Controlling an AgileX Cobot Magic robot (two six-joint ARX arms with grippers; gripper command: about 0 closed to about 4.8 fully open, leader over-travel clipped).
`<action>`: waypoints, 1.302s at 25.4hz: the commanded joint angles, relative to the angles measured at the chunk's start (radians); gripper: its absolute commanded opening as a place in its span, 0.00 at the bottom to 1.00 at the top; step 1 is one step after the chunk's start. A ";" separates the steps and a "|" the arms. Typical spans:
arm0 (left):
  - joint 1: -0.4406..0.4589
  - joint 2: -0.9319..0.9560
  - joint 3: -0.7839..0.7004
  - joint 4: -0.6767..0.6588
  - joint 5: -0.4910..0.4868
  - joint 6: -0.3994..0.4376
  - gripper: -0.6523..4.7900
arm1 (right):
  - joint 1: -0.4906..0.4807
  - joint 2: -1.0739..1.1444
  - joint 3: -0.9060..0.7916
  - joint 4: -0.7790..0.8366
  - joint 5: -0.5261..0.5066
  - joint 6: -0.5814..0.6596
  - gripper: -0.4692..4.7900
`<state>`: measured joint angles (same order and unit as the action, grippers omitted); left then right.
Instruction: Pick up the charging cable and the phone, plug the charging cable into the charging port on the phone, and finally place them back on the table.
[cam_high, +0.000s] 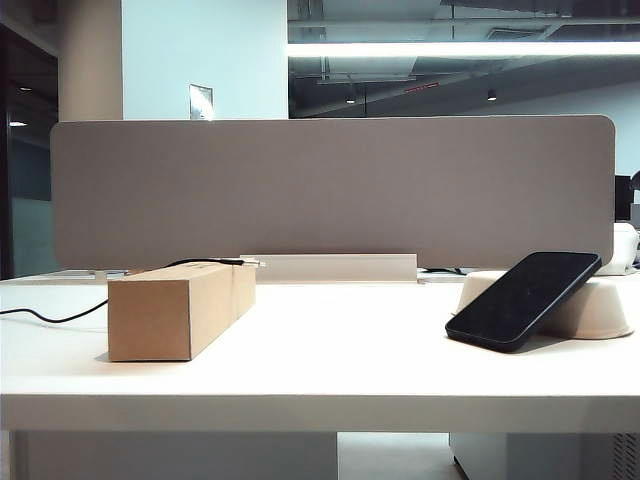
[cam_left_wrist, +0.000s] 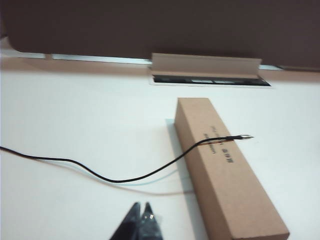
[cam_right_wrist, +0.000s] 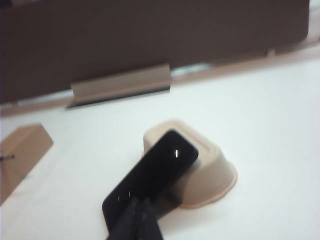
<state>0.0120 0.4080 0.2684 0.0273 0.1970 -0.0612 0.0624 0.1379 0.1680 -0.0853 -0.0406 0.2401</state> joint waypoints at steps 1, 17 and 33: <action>0.002 0.089 0.068 0.023 0.010 0.001 0.11 | 0.000 0.122 0.051 0.000 -0.033 0.058 0.08; -0.103 0.452 0.305 0.042 0.054 0.040 0.11 | -0.002 0.645 0.193 0.136 -0.146 0.075 0.08; -0.195 0.844 0.576 0.019 0.062 0.095 0.11 | -0.004 0.953 0.221 0.278 -0.281 0.229 0.40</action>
<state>-0.1787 1.2385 0.8196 0.0483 0.2516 0.0120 0.0586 1.0740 0.3744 0.1577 -0.2977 0.4366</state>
